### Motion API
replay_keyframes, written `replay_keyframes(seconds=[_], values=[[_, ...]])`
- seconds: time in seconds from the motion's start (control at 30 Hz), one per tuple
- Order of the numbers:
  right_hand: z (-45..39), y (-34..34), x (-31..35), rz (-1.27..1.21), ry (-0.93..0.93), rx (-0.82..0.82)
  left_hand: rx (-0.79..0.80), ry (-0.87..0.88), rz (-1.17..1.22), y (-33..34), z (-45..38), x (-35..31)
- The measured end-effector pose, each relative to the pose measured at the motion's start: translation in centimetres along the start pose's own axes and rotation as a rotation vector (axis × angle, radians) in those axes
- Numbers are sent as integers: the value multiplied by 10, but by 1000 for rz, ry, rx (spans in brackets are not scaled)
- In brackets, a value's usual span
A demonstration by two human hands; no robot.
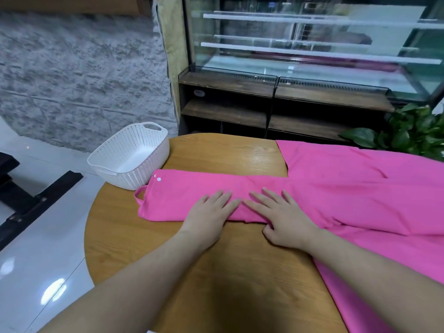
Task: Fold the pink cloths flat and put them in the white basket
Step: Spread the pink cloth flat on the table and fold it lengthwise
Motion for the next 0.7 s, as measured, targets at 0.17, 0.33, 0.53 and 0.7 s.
replay_keyframes(seconds=[0.17,0.33,0.53,0.7], values=[[21,-3,-29,106,143,79,117,-73,4,17,-3,7],[39,-1,-46,72,78,145,154,-111,75,18,6,13],[51,5,-40,27,25,114,230,-190,133,13,18,3],[58,5,-32,-142,-35,112,37,-189,264,-7,-8,-38]])
Point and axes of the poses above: each hand's wrist, its own z-axis away from the middle knuckle, its own y-axis out of the palm, x = y × z, the point moved 7 cm from there along -z, towards the middle knuckle, and after that the axes turned 2 degrees about -x, right-handed, at the moved point
